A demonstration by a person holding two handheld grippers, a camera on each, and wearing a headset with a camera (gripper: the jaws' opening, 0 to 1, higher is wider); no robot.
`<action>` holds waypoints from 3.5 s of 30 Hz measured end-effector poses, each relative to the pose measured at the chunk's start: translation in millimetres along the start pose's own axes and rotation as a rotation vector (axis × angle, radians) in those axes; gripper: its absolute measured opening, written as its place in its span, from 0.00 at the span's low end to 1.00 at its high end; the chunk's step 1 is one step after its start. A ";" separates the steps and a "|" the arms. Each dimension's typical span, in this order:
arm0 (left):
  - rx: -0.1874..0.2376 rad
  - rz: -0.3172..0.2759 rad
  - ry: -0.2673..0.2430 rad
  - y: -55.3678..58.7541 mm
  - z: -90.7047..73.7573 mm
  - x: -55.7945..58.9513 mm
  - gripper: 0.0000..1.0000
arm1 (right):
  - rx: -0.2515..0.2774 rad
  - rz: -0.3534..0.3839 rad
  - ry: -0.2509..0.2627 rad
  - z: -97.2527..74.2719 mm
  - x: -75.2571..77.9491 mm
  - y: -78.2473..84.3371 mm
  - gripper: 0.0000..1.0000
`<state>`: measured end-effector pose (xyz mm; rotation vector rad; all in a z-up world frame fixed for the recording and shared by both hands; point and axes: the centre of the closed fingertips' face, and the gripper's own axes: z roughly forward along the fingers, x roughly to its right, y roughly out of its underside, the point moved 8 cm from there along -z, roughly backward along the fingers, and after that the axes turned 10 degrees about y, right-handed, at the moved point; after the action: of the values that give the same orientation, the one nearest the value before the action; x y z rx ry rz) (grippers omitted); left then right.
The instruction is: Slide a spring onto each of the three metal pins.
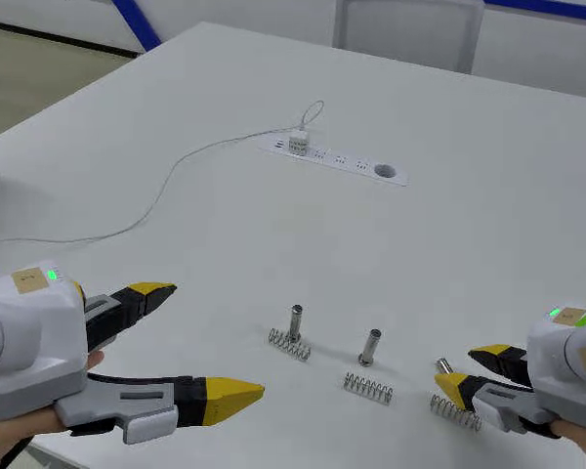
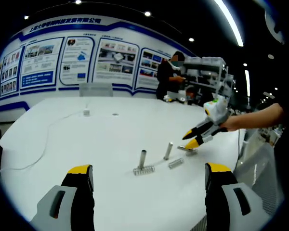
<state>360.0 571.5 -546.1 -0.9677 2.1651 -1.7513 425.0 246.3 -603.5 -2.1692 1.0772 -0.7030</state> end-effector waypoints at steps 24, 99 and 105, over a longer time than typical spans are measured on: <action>-0.029 -0.022 0.013 3.6 2.7 1.5 0.97 | -0.068 0.108 0.020 22.4 2.7 6.8 0.18; 0.105 0.091 0.041 -13.4 1.3 7.2 0.92 | 0.062 0.284 0.056 -9.3 10.5 -7.3 0.08; 0.094 0.087 0.043 -11.9 1.6 6.6 0.92 | 0.081 0.274 0.057 -13.9 8.4 -7.8 0.08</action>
<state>360.1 565.3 -533.9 -0.8093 2.0957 -1.8299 423.8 239.2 -587.0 -1.8956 1.3207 -0.6725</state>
